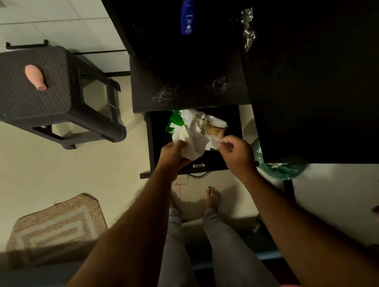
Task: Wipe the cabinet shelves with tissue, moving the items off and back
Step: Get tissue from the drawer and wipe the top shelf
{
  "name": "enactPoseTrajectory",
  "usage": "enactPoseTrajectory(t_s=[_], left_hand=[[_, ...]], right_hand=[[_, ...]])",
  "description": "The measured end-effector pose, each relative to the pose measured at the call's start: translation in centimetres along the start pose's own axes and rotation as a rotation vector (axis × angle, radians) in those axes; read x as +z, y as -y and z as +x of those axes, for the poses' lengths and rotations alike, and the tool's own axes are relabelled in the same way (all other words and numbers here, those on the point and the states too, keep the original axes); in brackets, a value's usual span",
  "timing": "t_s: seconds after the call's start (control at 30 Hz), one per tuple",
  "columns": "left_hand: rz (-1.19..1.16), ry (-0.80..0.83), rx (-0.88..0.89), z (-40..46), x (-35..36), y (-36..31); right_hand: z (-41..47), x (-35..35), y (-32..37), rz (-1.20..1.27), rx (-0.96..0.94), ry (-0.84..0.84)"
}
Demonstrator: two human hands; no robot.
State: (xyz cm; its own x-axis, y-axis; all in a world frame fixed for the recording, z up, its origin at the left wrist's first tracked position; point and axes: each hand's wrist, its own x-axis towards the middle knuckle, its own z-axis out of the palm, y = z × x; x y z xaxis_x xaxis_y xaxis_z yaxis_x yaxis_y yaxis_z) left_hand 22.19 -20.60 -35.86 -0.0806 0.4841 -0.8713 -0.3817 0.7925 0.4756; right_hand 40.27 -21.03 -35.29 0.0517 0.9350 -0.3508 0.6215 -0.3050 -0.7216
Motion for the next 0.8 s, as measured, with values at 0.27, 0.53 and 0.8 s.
enactPoseTrajectory(t_s=[0.27,0.53,0.8], left_hand=[[-0.208,-0.08,-0.135,-2.6,-2.5,7.7],[-0.244,-0.206,-0.112,-1.9,-2.8,7.6],[-0.425,-0.177,-0.074,0.1,-2.2,4.4]], right_hand=[[-3.9,1.2,-3.9,0.638,0.978,0.107],[-2.1,2.2,-3.2,0.85,0.975,-0.015],[0.9,2.7,-2.1,0.984,0.932,-0.088]])
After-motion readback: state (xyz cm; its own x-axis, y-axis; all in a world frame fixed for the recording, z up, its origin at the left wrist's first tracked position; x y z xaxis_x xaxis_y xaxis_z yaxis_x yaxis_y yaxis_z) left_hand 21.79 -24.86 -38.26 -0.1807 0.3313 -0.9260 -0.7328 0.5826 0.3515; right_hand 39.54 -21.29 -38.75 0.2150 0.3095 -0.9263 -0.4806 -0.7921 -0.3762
